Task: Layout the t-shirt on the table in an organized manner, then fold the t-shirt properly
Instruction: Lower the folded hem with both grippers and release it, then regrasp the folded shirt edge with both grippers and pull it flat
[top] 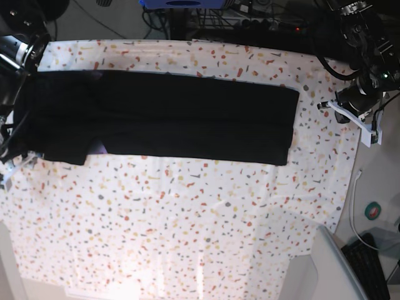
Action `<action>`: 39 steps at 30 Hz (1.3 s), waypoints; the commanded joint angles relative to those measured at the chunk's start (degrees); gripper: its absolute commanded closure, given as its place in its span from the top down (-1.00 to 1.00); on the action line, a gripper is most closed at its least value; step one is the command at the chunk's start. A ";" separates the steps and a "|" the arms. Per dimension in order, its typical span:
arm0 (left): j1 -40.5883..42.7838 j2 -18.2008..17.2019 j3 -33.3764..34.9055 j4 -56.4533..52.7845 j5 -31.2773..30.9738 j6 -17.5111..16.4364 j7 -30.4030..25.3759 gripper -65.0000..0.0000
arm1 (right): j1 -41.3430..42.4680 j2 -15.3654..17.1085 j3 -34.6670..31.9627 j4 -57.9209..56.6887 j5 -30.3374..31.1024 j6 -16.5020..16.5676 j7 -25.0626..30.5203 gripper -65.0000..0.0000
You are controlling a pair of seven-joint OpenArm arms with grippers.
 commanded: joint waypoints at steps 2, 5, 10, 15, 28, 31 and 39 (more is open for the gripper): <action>-0.03 -0.65 -0.35 1.00 -0.04 0.06 -0.92 -1.00 | 1.03 1.17 0.13 0.81 0.31 -0.20 0.92 0.11; -0.03 -0.65 -0.35 1.00 -0.04 0.06 -0.92 -1.00 | 0.94 1.17 0.22 0.81 0.31 -0.20 0.75 -0.04; -0.03 -0.65 -0.35 1.00 0.04 0.06 -0.92 -1.00 | 0.59 1.08 0.57 1.17 0.31 -0.20 0.57 -0.95; -0.03 -0.65 -0.35 1.00 0.04 0.06 -0.92 -1.00 | -0.20 1.00 0.66 2.22 0.40 -0.11 0.48 -1.00; -0.03 -0.73 -0.35 0.30 0.04 0.14 -0.92 -1.00 | -11.89 -4.98 0.75 29.12 0.66 0.06 -9.71 -1.00; -0.12 -1.35 -0.35 -1.37 0.04 0.14 -0.92 -1.00 | -14.35 -6.92 0.75 33.52 0.66 0.06 -11.12 -1.00; -0.03 -1.44 -0.35 -2.08 0.04 0.14 -1.01 -1.00 | -19.63 -8.85 0.75 38.26 0.66 0.06 -11.38 -1.00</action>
